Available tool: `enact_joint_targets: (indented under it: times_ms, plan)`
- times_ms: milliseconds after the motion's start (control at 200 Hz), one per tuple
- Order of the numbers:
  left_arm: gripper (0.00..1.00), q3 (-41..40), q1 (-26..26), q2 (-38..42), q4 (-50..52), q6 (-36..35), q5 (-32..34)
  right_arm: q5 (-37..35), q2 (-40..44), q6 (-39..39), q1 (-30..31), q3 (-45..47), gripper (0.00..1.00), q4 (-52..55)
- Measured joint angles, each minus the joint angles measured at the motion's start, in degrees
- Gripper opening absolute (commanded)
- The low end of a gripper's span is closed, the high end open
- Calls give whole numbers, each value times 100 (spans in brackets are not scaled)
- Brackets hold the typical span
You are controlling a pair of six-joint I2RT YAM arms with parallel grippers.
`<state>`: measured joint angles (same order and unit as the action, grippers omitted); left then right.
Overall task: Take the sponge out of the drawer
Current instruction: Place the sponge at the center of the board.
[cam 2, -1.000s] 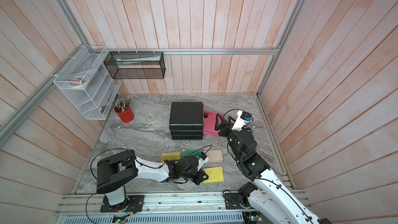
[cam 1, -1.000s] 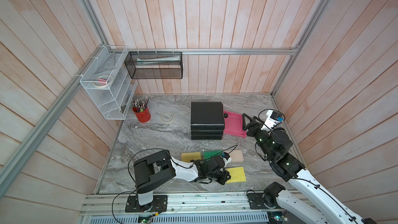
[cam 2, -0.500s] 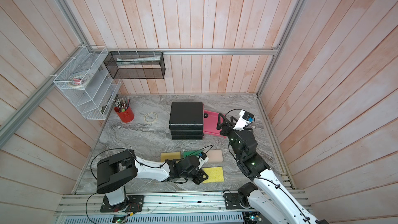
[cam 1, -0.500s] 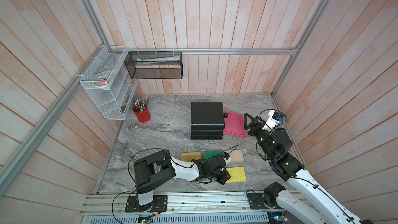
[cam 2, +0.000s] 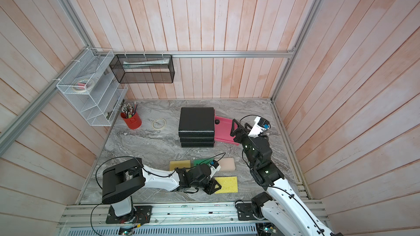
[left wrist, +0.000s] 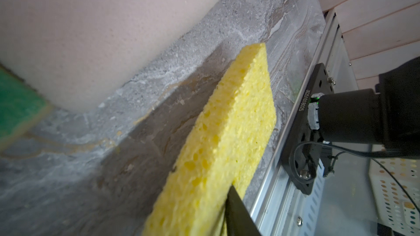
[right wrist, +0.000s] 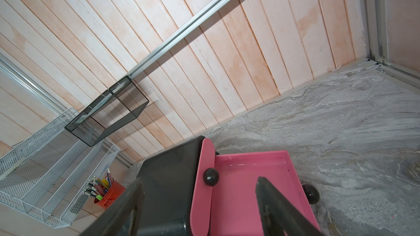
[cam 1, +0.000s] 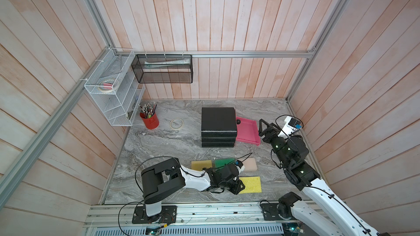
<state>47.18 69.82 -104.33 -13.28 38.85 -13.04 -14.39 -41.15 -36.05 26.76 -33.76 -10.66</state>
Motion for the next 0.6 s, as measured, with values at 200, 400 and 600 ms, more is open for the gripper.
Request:
enact_joint_targets:
  times_ms: [200, 400, 600]
  plan:
    - [37, 28, 39, -13, 0, 0, 57, 59, 107, -46, -79, 39, 79, -2]
    - [44, 39, 87, -9, -24, 37, 151, 105, 133, -109, -122, 96, 79, -7]
    - [44, 94, 133, -9, 52, 37, 251, 144, 138, -138, -166, 116, 79, -4]
